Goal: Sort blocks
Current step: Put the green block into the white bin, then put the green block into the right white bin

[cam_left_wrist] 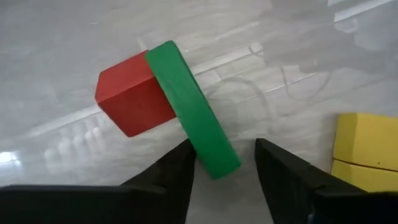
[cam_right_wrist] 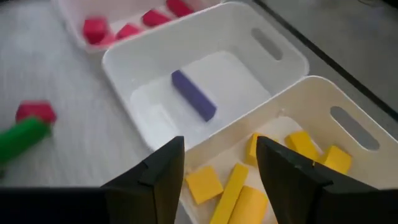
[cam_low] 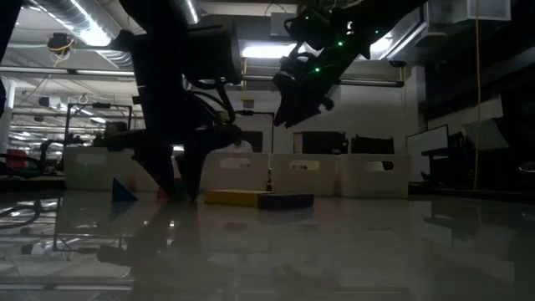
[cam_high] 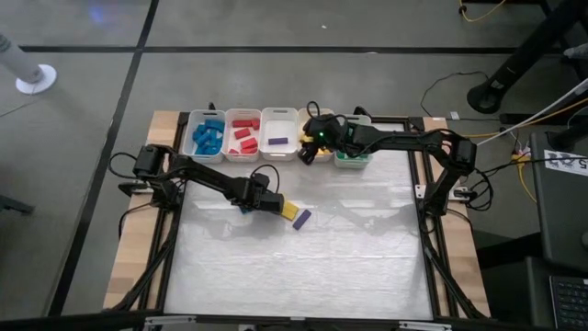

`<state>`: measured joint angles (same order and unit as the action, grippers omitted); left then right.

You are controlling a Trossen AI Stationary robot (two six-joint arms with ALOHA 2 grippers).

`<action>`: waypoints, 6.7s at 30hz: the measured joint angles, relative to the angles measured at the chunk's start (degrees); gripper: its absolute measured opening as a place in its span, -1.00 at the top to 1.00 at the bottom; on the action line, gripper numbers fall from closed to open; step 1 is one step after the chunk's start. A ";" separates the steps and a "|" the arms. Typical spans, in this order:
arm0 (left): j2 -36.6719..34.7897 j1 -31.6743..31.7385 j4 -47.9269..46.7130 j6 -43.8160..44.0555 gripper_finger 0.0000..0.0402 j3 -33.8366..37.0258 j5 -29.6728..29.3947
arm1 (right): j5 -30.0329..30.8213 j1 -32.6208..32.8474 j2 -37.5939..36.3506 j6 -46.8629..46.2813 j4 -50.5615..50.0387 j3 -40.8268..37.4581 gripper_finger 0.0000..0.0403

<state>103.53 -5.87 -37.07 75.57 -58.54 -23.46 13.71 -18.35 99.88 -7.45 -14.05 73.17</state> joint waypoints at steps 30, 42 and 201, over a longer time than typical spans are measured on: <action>-2.20 3.64 0.68 -32.40 0.94 -3.51 -4.09 | -16.80 -0.04 -3.85 14.00 -17.07 0.02 0.01; -2.23 10.38 2.52 -39.00 0.32 -3.61 -4.09 | -16.78 -0.01 -3.85 13.85 -17.46 0.02 0.01; -1.23 3.73 -9.56 17.22 0.29 -0.63 -6.03 | -16.72 -0.02 -3.85 15.49 -17.57 0.02 0.01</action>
<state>102.30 -2.13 -46.63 92.79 -59.18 -29.50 -3.01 -18.37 96.03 8.03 -31.62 73.19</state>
